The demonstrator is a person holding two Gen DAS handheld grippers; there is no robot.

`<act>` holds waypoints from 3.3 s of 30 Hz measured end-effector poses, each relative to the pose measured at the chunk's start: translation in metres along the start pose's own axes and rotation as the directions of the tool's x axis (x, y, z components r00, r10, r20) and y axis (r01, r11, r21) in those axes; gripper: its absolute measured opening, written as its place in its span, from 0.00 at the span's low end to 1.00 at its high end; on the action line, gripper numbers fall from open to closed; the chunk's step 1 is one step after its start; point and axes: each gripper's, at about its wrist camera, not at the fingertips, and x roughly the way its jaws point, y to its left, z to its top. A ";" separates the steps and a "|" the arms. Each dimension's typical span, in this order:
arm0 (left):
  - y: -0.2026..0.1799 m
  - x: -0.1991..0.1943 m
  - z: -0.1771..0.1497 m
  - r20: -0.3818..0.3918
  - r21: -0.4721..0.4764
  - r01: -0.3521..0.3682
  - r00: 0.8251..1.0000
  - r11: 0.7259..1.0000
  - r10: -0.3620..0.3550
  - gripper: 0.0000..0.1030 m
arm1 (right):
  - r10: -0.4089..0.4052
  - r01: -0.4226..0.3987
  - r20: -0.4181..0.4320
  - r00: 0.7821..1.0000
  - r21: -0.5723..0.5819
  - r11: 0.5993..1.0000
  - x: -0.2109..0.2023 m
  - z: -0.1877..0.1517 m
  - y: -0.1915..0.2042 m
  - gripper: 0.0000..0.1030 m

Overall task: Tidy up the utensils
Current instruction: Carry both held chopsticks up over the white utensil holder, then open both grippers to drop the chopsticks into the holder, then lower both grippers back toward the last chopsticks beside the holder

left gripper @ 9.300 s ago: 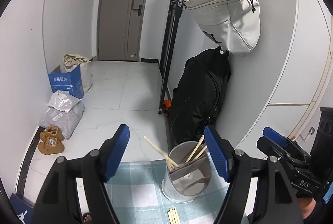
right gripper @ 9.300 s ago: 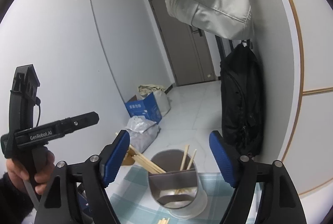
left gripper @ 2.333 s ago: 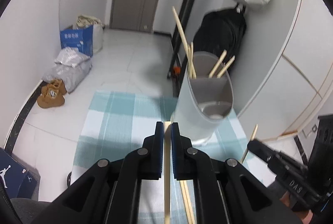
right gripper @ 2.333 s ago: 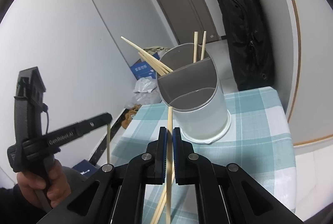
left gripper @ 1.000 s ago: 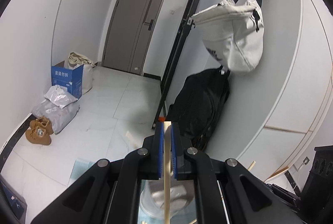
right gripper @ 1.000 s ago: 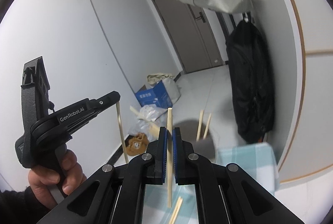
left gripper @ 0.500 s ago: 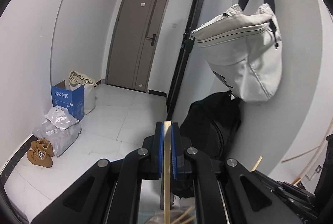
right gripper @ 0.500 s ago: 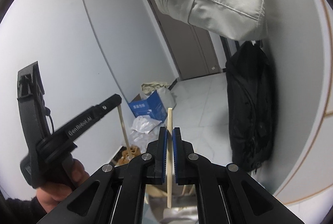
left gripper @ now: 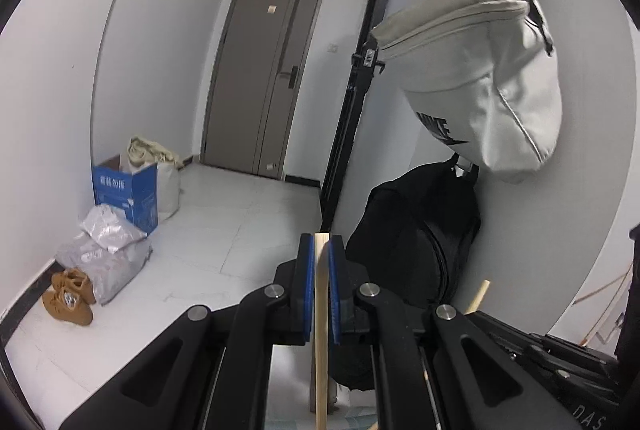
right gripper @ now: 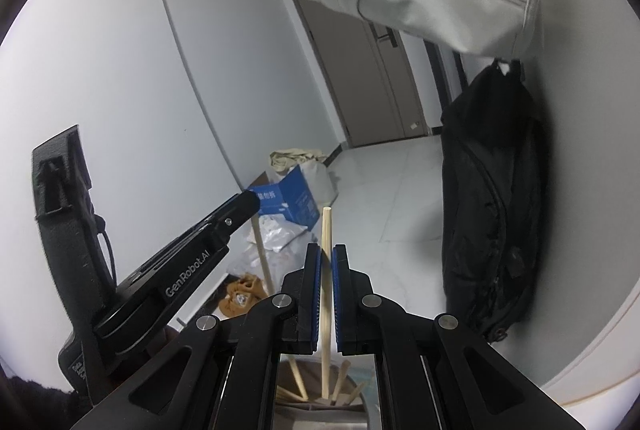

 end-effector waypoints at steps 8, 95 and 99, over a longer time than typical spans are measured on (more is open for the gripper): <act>-0.002 0.000 -0.010 -0.028 0.054 0.016 1.000 0.998 -0.015 0.03 | 0.001 -0.002 -0.025 1.000 -0.032 0.999 0.007 -0.011 0.000 0.05; 0.066 -0.107 -0.155 -0.356 0.044 -0.088 0.929 0.995 0.098 0.82 | -0.110 0.093 -0.245 0.963 -0.082 0.992 -0.049 -0.226 0.063 0.94; 0.073 -0.101 -0.159 -0.375 0.057 -0.098 0.920 0.994 0.112 0.82 | -0.113 0.094 -0.325 0.939 -0.072 0.993 -0.033 -0.241 0.060 0.92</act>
